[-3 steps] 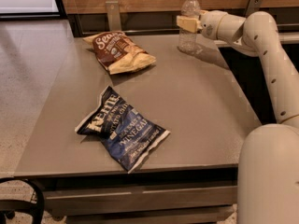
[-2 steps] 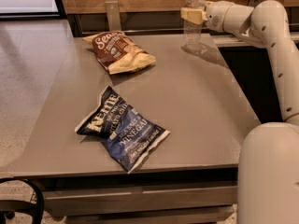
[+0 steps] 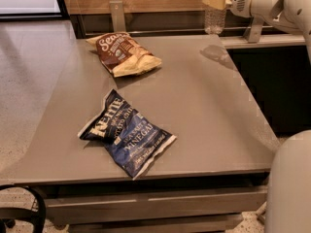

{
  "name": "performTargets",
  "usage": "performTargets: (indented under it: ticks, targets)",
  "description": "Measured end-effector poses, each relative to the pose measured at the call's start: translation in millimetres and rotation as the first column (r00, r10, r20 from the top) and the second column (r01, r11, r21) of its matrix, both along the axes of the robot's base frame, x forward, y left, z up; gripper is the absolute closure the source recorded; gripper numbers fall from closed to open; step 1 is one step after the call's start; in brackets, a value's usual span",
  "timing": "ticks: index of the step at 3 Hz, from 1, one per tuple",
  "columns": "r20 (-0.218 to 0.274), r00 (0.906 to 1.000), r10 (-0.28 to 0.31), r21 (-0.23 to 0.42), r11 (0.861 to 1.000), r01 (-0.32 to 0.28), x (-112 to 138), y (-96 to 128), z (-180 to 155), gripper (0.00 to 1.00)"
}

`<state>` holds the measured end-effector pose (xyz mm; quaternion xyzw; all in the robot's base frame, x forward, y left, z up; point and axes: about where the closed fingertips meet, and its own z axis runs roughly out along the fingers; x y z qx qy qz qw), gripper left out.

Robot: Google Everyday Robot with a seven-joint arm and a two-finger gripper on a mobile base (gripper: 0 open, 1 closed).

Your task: Pick water bottle

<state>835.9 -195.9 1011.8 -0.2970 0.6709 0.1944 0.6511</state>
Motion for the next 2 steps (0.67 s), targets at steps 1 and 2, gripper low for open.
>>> performTargets:
  ticks: [1,2]
  targets:
    - [0.023,0.9988,-0.043,-0.045,0.998,0.044,-24,-7,29,1.0]
    - [0.049,0.9961,-0.074,-0.057,0.995,0.077,-46,-9,50,1.0]
